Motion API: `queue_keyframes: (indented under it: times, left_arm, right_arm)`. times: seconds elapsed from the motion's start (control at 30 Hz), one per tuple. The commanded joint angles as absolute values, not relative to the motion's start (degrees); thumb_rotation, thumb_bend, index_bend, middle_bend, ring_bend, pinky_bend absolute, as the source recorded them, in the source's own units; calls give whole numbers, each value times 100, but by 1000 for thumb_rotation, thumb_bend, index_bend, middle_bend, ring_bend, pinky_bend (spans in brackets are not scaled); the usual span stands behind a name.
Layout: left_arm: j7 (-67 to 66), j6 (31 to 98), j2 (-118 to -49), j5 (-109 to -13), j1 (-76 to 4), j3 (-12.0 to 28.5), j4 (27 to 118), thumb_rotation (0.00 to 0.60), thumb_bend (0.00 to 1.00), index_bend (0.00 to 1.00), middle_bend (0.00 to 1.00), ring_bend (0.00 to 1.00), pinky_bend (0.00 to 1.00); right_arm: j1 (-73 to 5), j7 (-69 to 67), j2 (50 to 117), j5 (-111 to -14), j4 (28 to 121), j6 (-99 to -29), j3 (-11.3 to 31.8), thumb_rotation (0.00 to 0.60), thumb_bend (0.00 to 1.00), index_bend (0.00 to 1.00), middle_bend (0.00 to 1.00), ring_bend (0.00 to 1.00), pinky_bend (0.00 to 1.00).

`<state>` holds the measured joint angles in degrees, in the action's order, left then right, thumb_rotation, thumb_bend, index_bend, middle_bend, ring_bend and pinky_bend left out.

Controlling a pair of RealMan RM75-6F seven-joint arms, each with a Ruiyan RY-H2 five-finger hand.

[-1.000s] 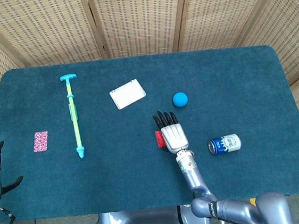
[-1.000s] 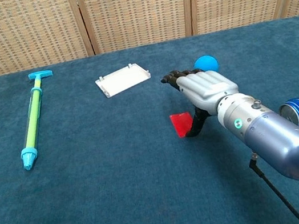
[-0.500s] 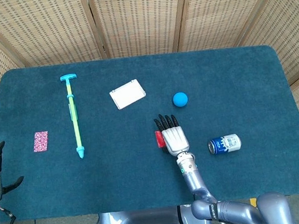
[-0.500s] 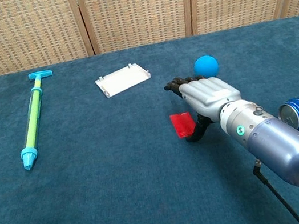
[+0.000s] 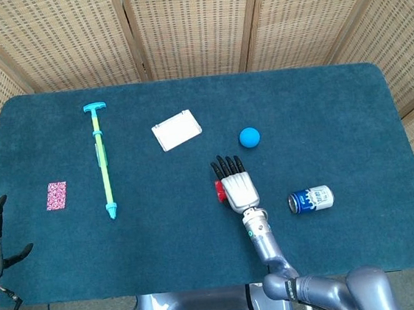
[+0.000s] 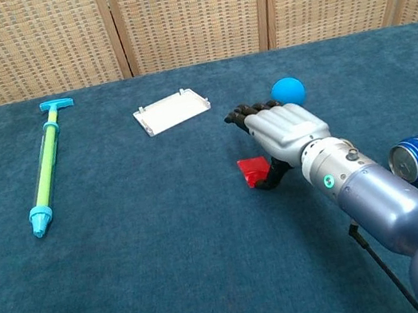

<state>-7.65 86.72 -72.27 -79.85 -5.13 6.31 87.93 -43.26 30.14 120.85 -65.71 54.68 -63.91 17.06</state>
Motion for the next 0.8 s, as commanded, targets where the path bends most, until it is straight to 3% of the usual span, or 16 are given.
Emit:
queue_keyframes:
  times: [0.03,0.47,0.8]
  left_arm:
    - [-779,8681,-7229,-8012,-511,614,8808,600,95,0,0,0,55]
    - [-862,8761,-7242,-8100,-495,584,8880,600,96,0,0,0,55]
    - [-853,8745,-7224,-8122,-502,570,8907,600,96,0,0,0,55]
  right_arm:
    - [-4276,3003,11933,-6757,5718,-6650,1696,600,618,86,0,0,0]
    - [-4051,3380,11314,-6963,6982,-7103,1669,600,611,87,0,0,0]
    - [-3864,3509,11128,-6663,7557,-6961,1556,600,326,87,0,0,0]
